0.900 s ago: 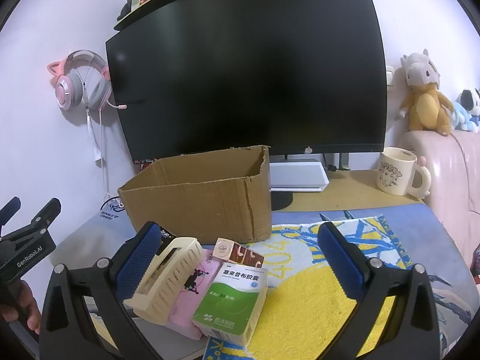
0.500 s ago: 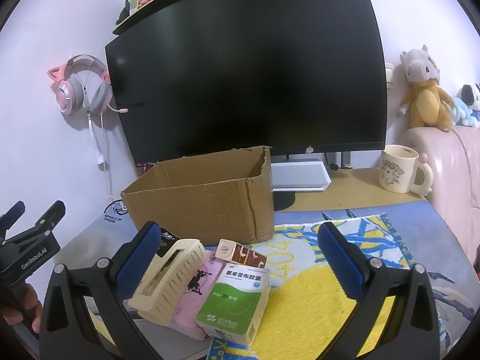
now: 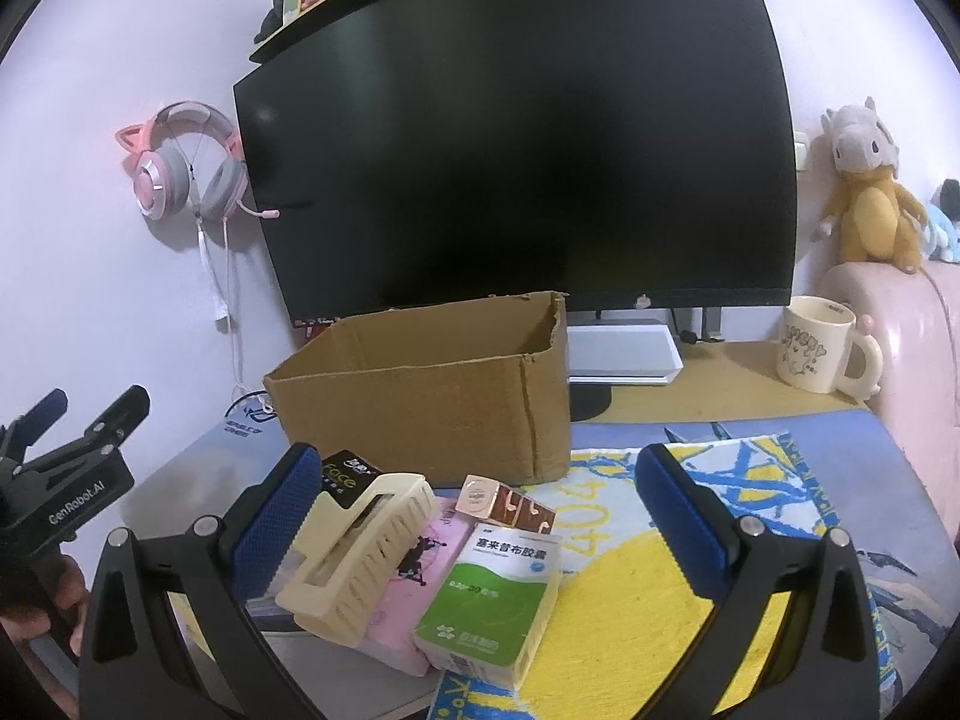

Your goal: Organize objects

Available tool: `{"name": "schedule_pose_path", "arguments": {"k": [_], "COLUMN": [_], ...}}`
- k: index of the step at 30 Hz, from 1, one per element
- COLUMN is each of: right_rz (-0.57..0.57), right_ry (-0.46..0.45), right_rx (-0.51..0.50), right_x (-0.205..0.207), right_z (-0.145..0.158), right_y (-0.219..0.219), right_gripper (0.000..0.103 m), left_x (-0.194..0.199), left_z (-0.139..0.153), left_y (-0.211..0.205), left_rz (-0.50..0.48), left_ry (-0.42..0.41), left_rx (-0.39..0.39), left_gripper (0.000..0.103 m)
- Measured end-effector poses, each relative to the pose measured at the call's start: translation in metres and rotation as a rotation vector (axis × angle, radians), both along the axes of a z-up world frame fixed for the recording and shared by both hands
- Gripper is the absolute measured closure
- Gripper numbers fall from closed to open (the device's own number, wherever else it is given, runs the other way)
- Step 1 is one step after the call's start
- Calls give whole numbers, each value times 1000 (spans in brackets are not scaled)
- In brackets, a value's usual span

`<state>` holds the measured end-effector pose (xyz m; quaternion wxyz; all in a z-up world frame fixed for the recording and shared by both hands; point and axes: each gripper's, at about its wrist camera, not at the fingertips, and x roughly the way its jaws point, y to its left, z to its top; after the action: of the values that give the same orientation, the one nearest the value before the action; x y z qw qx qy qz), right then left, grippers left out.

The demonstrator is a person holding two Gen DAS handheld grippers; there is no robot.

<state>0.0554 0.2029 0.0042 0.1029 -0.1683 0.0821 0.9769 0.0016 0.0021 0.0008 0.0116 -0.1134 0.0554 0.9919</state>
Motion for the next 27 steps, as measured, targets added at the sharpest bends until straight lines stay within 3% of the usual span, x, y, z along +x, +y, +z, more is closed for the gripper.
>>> {"name": "schedule_pose_path", "arguments": {"k": [12, 27], "right_rz": [-24, -23], "right_ry": [-11, -8], "right_rx": [24, -22], "right_x": [-1, -1], "right_z": [0, -3], "right_y": [-2, 7], "right_gripper": [0, 0], "left_x": [-3, -6], "left_z": [-1, -4], "left_y": [-1, -6], "left_rz": [16, 14], "left_ry": [-8, -28], "left_rx": [-16, 12], "left_gripper": [0, 0]}}
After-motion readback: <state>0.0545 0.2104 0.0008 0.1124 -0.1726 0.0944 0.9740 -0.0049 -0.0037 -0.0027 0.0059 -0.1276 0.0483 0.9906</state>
